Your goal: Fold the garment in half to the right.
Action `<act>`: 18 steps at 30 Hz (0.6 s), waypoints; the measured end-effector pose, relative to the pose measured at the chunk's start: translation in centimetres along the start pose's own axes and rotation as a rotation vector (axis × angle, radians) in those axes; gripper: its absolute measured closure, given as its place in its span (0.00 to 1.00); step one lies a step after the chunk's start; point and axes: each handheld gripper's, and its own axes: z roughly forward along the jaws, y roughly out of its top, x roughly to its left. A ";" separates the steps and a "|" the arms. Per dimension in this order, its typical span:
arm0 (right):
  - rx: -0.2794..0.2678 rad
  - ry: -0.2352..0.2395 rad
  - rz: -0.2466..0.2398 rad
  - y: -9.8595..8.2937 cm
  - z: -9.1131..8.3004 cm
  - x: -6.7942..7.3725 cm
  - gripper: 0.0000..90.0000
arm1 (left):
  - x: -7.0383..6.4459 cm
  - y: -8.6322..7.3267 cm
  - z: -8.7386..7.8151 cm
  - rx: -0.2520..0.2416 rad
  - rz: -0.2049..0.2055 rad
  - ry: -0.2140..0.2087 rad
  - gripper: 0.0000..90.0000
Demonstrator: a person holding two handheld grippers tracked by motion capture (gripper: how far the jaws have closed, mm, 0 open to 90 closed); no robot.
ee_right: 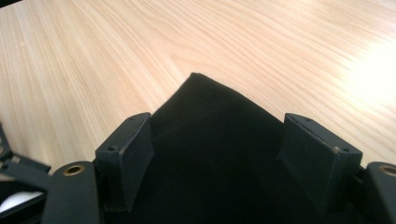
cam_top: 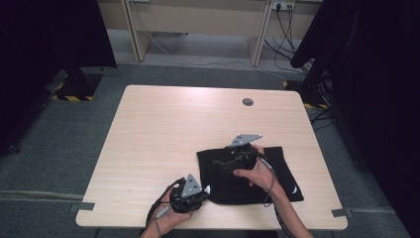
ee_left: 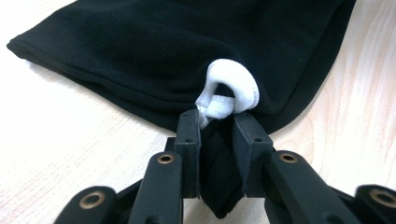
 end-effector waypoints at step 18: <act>0.084 0.031 -0.056 3.0 5.9 0.5 0.44 | 0.0 -0.1 -0.1 0.000 0.002 -0.004 0.82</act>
